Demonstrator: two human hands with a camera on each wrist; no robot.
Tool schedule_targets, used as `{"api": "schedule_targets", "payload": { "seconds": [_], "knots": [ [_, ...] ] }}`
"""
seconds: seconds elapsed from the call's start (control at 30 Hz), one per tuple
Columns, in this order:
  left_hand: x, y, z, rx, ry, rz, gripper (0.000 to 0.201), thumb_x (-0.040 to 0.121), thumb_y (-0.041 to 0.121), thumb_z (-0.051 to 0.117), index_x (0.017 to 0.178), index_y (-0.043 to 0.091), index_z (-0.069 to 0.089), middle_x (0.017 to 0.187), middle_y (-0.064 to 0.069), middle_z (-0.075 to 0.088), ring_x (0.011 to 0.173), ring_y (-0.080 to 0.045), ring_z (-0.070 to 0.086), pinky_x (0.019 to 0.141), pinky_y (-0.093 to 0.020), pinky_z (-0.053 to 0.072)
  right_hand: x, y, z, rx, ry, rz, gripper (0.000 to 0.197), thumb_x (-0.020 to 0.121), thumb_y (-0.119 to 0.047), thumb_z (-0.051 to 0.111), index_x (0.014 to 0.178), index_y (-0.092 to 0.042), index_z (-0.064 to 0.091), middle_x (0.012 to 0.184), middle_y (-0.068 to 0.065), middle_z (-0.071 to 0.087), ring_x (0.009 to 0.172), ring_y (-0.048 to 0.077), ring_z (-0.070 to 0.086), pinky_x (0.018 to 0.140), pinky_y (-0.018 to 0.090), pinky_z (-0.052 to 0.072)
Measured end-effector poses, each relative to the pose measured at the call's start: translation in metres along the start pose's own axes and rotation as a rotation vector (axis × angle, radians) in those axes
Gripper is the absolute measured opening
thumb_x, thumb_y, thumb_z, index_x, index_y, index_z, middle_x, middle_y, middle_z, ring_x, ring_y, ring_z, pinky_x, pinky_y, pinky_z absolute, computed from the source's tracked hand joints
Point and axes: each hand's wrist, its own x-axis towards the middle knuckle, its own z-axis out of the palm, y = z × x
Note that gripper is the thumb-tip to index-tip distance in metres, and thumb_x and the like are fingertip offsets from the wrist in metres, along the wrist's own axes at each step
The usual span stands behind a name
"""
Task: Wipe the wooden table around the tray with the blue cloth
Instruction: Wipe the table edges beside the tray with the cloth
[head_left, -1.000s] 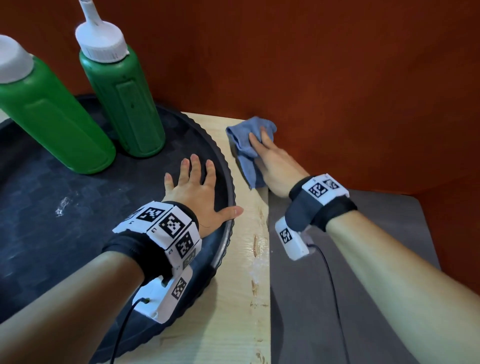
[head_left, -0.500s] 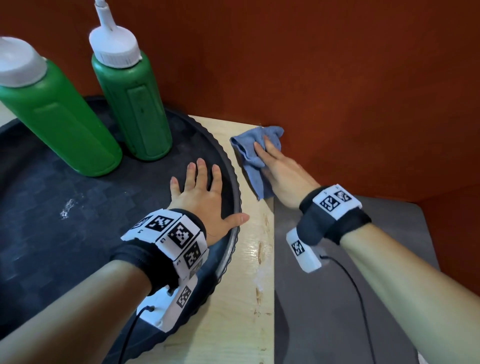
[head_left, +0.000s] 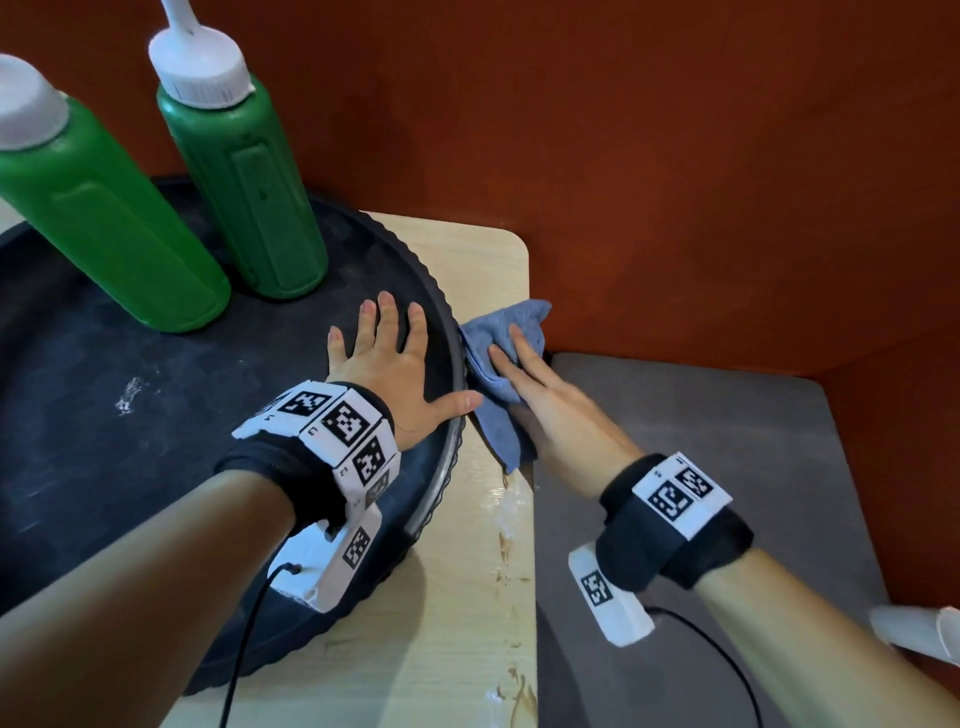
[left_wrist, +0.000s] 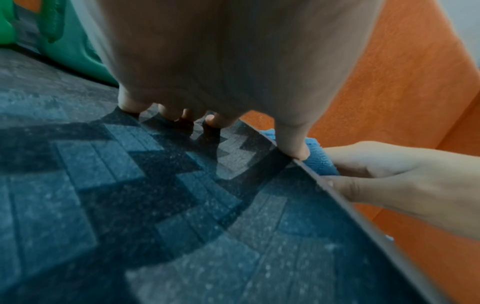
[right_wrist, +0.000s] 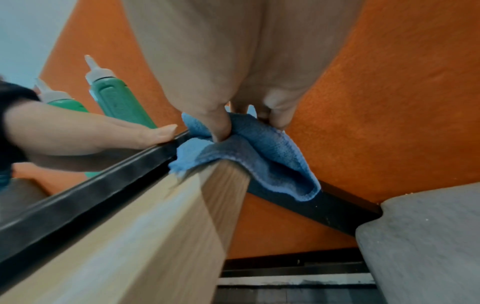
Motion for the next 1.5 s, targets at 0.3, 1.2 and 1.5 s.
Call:
{"api": "schedule_targets", "payload": {
  "seconds": [0.3, 1.2, 1.5],
  "knots": [
    [-0.022, 0.01, 0.007, -0.044, 0.046, 0.049, 0.083, 0.092, 0.06, 0.032, 0.151, 0.015, -0.005, 0.16, -0.009, -0.004, 0.147, -0.032, -0.002, 0.118, -0.049, 0.015, 0.04, 0.009, -0.02, 0.114, 0.062, -0.023, 0.057, 0.1, -0.008, 0.04, 0.152, -0.018, 0.018, 0.161, -0.003, -0.003, 0.147, 0.019, 0.01, 0.103, 0.01, 0.011],
    [-0.02, 0.006, 0.014, -0.051, 0.034, 0.059, 0.079, 0.093, 0.058, 0.031, 0.152, 0.019, -0.005, 0.16, -0.008, -0.006, 0.147, -0.032, -0.005, 0.117, -0.05, 0.009, -0.021, -0.051, 0.001, -0.21, 0.01, 0.124, 0.053, 0.085, -0.043, 0.064, 0.122, -0.016, 0.038, 0.155, 0.015, 0.022, 0.122, 0.045, 0.046, 0.097, 0.05, 0.042],
    [-0.021, 0.007, 0.013, -0.059, 0.029, 0.06, 0.079, 0.094, 0.057, 0.031, 0.152, 0.018, -0.005, 0.16, -0.009, -0.007, 0.147, -0.032, -0.006, 0.117, -0.05, 0.008, -0.024, -0.028, -0.013, -0.003, 0.068, 0.009, 0.028, 0.098, -0.021, 0.042, 0.123, -0.01, 0.042, 0.068, 0.005, 0.05, 0.06, 0.022, 0.049, 0.057, 0.037, 0.038]
  ]
}}
